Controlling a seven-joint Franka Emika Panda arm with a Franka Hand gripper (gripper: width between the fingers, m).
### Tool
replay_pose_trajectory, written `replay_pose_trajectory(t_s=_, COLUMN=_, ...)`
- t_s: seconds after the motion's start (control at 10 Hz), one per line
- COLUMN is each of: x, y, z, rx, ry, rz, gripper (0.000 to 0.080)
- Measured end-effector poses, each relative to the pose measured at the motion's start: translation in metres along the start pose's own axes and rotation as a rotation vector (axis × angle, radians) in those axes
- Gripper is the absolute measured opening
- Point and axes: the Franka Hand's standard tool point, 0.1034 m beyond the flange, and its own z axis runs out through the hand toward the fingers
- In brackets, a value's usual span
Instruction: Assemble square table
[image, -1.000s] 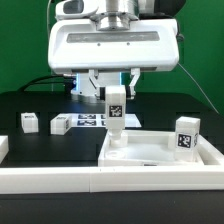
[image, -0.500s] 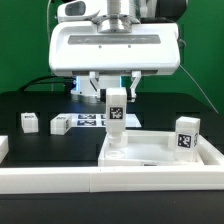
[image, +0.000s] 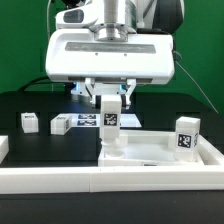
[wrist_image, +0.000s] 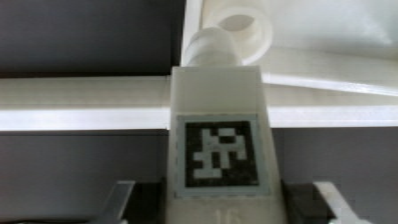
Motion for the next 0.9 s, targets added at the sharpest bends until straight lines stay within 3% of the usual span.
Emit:
replay_pose_trajectory(t_s=0.1, x=0.0015, y=0.0019, z=0.0002, rx=-0.009, ry=0.025, rz=0.0, gripper=0.029)
replay_pose_trajectory(t_s=0.9, x=0.0041, y=-0.0077, z=0.0088, rx=0.002, ry=0.022, rz=-0.01, gripper=0.029)
